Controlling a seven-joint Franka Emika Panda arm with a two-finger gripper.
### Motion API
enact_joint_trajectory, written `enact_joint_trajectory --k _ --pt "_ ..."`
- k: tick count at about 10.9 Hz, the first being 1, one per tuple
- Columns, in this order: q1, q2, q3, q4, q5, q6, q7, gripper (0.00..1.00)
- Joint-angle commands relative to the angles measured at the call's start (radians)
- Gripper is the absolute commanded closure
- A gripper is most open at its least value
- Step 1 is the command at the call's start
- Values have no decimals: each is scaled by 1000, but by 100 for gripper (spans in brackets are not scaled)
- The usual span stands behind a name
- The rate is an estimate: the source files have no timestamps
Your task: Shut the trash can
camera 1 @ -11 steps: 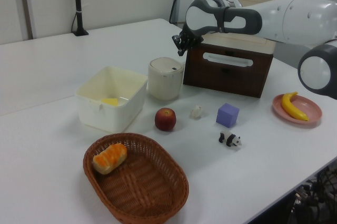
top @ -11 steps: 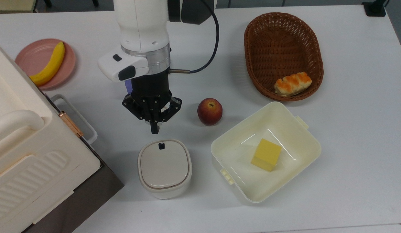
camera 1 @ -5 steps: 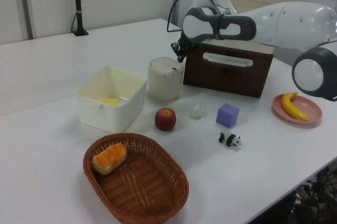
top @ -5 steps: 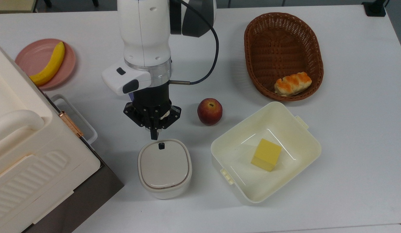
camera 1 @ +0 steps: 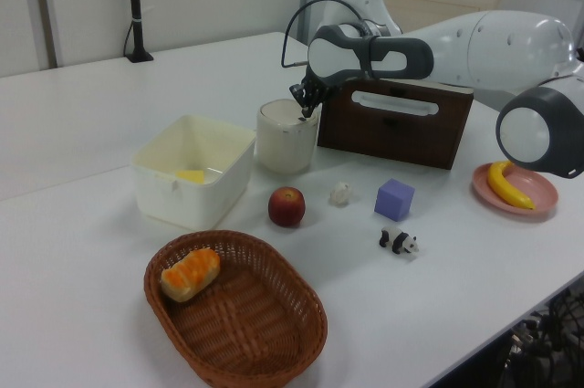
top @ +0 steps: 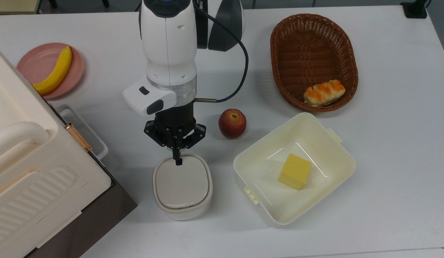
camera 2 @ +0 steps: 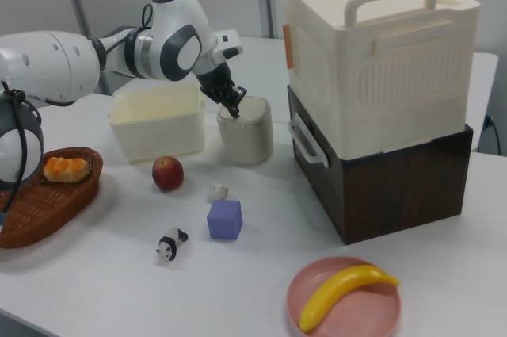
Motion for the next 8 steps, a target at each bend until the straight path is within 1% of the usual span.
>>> enact_joint_trajectory --k 1,5,6,7,8 --pt "8 11 -7 19 -16 19 10 100" --pt "8 5 -7 19 -15 17 10 100" --pt "4 -20 -2 10 -12 14 8 100" --pt "2 -68 5 -10 -9 5 8 100" --pt "-1 -122 16 -69 -7 4 8 83"
